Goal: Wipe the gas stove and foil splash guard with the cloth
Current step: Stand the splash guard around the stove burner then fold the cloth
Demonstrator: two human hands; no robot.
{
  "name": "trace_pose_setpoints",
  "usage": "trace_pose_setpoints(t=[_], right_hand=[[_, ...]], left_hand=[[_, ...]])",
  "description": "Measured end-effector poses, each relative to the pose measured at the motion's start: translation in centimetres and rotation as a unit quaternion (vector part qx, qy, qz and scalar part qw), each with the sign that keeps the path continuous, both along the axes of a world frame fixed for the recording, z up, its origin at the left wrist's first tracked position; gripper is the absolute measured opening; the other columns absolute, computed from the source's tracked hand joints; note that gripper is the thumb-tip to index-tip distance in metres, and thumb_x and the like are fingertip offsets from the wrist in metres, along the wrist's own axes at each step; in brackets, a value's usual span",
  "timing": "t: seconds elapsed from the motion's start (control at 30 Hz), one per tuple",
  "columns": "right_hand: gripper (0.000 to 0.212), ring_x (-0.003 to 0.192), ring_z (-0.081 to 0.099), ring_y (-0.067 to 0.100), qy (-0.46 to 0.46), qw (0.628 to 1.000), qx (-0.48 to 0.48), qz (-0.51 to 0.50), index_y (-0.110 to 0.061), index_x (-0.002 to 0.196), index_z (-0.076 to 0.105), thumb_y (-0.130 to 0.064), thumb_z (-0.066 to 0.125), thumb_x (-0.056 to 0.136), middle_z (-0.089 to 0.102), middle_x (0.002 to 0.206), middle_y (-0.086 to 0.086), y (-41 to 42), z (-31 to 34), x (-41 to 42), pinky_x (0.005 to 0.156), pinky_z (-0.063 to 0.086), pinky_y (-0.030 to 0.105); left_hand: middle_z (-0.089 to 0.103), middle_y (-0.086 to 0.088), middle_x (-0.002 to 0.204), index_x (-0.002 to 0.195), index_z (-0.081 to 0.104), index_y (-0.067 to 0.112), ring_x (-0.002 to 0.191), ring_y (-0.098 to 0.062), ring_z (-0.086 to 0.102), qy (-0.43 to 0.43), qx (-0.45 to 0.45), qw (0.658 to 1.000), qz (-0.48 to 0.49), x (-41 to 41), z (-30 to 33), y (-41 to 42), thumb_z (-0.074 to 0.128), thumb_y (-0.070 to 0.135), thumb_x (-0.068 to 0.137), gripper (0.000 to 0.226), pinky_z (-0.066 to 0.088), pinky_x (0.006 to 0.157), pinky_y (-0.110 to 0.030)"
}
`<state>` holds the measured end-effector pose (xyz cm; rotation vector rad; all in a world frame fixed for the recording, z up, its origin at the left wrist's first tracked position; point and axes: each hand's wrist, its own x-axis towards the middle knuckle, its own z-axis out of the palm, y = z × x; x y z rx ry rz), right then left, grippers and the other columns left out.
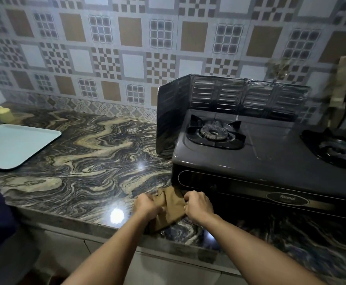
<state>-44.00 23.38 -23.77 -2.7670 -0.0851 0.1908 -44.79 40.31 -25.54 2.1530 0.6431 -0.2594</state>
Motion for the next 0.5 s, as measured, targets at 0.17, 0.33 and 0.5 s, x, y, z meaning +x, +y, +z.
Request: trace_pose_setpoints(t=[0.17, 0.33, 0.5], right_hand=[[0.019, 0.095, 0.068, 0.016, -0.035, 0.988, 0.148, -0.025, -0.027, 0.092, 0.076, -0.022, 0.068, 0.076, 0.075, 0.094, -0.003, 0.2, 0.9, 0.2, 0.081, 0.052, 0.024], [0.009, 0.062, 0.058, 0.000, -0.090, 0.962, 0.259, -0.016, -0.022, 0.083, 0.077, -0.020, 0.075, 0.075, 0.067, 0.065, -0.011, 0.7, 3.2, 0.6, 0.066, 0.048, 0.016], [0.014, 0.054, 0.048, 0.001, -0.104, 0.945, 0.309, 0.009, -0.026, 0.074, 0.069, -0.013, 0.071, 0.078, 0.057, 0.060, -0.009, 1.1, 4.8, 1.5, 0.058, 0.042, 0.014]], left_hand=[[0.057, -0.008, 0.058, 0.059, 0.059, 0.008, 0.048, -0.019, 0.044, 0.030, -0.238, 0.970, 0.046, -0.3, 1.1, 2.1, 0.075, -0.005, 0.066, 0.022, 0.035, 0.046, -0.024], [0.057, -0.004, 0.074, 0.079, 0.060, 0.013, 0.061, -0.015, 0.053, 0.036, -0.395, 0.918, 0.034, -0.7, 3.2, 4.0, 0.062, 0.004, 0.084, 0.010, 0.046, 0.051, -0.024], [0.065, -0.008, 0.082, 0.090, 0.062, 0.009, 0.075, -0.020, 0.062, -0.007, -0.406, 0.914, 0.008, -0.7, 4.7, 5.1, 0.065, -0.002, 0.083, 0.014, 0.054, 0.052, -0.030]])
